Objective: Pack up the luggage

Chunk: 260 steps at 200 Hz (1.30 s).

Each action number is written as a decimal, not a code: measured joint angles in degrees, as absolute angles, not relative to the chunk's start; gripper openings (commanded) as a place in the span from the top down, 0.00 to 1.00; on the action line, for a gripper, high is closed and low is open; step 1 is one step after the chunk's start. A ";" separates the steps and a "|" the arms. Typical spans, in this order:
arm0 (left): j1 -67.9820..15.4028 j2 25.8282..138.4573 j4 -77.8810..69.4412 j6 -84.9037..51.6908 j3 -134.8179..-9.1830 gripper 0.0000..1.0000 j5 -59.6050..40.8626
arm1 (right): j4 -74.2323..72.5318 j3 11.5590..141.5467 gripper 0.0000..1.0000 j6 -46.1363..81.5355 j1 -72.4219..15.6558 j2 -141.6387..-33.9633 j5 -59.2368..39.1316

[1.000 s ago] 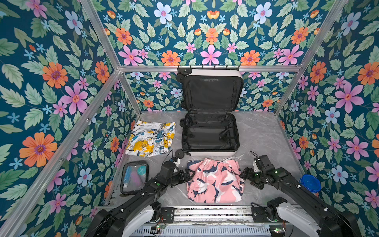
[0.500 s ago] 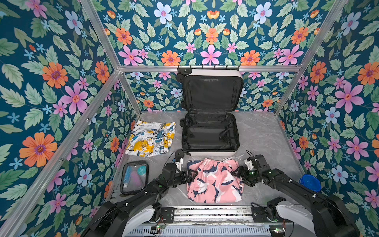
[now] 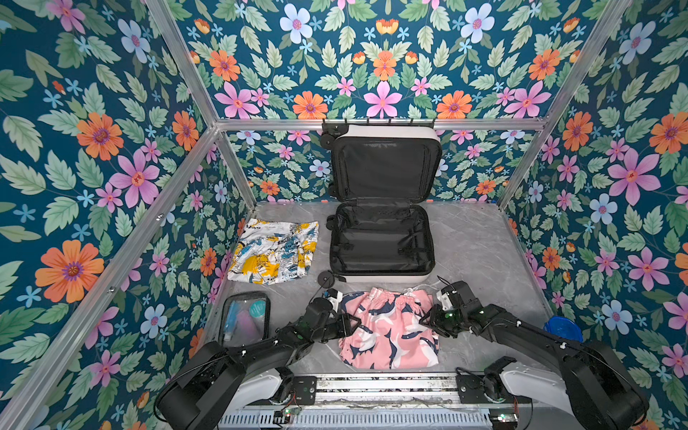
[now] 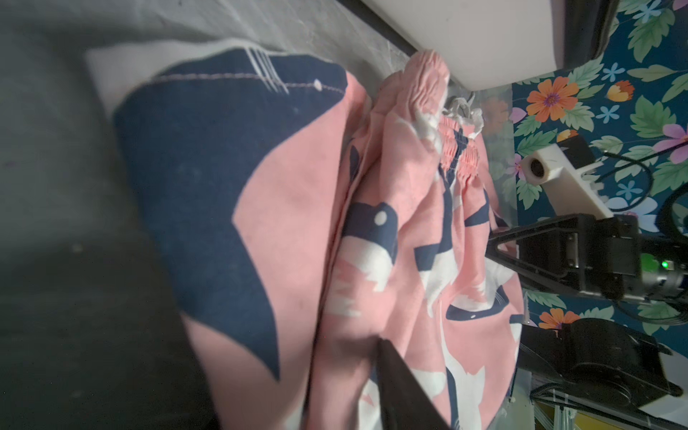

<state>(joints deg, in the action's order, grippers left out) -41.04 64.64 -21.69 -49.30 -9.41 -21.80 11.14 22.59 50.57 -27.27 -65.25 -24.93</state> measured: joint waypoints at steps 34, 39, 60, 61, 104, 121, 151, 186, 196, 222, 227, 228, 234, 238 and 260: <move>-41.65 60.14 -18.06 -49.06 -11.86 1.00 -21.32 | 11.09 23.55 1.00 51.22 -27.75 -62.43 -26.41; -41.67 58.83 -17.30 -49.19 -12.36 1.00 -21.04 | 11.11 23.88 1.00 51.22 -28.03 -61.78 -26.65; -41.95 52.40 -13.76 -48.25 -14.44 1.00 -20.25 | 11.84 26.44 1.00 51.90 -29.10 -58.33 -27.31; -41.95 51.94 -13.47 -48.10 -14.61 1.00 -20.08 | 11.84 26.55 1.00 51.90 -29.10 -58.19 -27.33; -41.98 41.32 -4.45 -45.89 -20.21 1.00 -17.87 | 16.53 32.10 1.00 51.88 -29.26 -49.82 -27.38; -42.00 40.53 -1.30 -44.73 -23.51 1.00 -17.02 | 17.91 34.92 1.00 51.88 -29.23 -48.38 -27.40; -41.98 43.46 1.72 -42.28 -31.31 1.00 -15.64 | 19.62 42.13 1.00 51.90 -29.19 -50.06 -28.45; -41.87 49.30 4.47 -38.09 -42.70 1.00 -11.64 | 20.47 54.15 1.00 50.81 -28.77 -57.30 -29.17; -41.74 51.57 5.41 -36.75 -46.02 1.00 -10.41 | 20.67 57.19 1.00 50.33 -28.18 -60.20 -29.58; -39.92 59.22 6.87 -32.99 -54.24 1.00 -8.34 | 20.71 63.44 1.00 49.06 -25.28 -67.55 -30.57; -39.18 60.55 7.07 -32.45 -55.35 1.00 -8.14 | 20.62 64.42 1.00 48.86 -24.36 -69.04 -31.11; -39.07 60.77 7.14 -32.40 -55.53 1.00 -8.16 | 20.60 64.55 1.00 48.88 -24.23 -69.21 -31.22; -37.80 62.46 7.35 -31.68 -56.82 1.00 -8.32 | 20.34 65.54 1.00 48.86 -23.20 -70.81 -31.79; -36.95 63.46 7.31 -31.16 -57.47 1.00 -8.34 | 19.97 66.19 1.00 48.84 -22.52 -71.90 -32.25; -30.24 69.28 6.63 -30.39 -59.94 1.00 -10.52 | 18.83 70.11 1.00 48.40 -19.31 -78.15 -34.24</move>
<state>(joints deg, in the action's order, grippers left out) -30.24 69.28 6.63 -30.39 -59.94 -10.52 18.83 70.11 48.40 -19.31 -78.15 -34.24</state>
